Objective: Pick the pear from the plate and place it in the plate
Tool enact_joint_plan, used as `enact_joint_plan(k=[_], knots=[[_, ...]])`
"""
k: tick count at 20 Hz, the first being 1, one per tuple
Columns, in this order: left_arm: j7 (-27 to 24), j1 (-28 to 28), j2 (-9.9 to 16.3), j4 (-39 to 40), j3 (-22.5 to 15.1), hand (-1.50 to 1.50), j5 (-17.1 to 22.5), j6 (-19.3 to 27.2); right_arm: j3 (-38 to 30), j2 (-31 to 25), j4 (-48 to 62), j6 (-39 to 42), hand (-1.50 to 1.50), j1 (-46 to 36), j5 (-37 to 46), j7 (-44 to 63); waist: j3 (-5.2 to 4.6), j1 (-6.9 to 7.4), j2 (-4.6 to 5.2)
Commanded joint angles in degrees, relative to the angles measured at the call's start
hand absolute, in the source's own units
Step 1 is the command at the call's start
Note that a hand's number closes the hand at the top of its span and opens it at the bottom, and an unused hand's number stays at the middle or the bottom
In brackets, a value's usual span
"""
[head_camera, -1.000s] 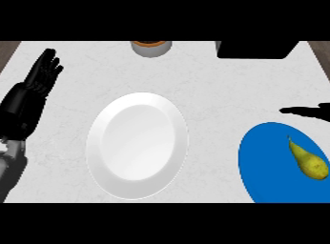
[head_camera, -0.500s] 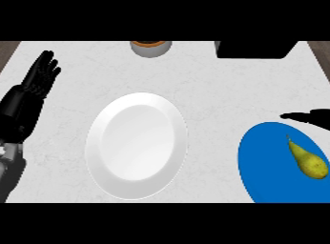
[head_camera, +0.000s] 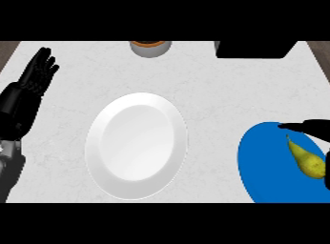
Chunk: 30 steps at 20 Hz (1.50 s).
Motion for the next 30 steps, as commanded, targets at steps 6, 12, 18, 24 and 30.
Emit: enact_joint_plan(k=[6,12,18,24,30], knots=[[-0.5,-0.4,-3.0,2.6,3.1,0.00,-1.9,-2.7,-0.4,1.7,4.3,-1.5,-1.50,2.8,8.2,-5.1,-0.01,-0.34,-0.01],[2.7,1.6,-4.2,-3.5,1.8,0.00,-4.7,-1.4,-1.7,8.3,8.3,-8.7,1.50,2.7,10.8,-6.1,0.02,0.01,-0.08],[4.0,-0.2,-3.7,-3.2,3.2,0.00,-4.2,-2.4,-4.5,8.4,6.9,-21.2,1.50,3.5,13.3,-10.1,0.02,-0.25,-0.10],[2.6,5.6,-2.2,-0.9,6.6,0.00,-5.1,0.7,-16.3,11.6,3.1,-34.3,1.50,17.1,12.2,19.1,-0.72,-12.63,-4.18],[2.4,7.7,-1.3,-1.2,8.5,0.00,-4.8,1.0,-16.8,17.3,-9.2,-48.8,1.50,24.4,16.8,28.7,-0.87,-13.05,-4.28]])
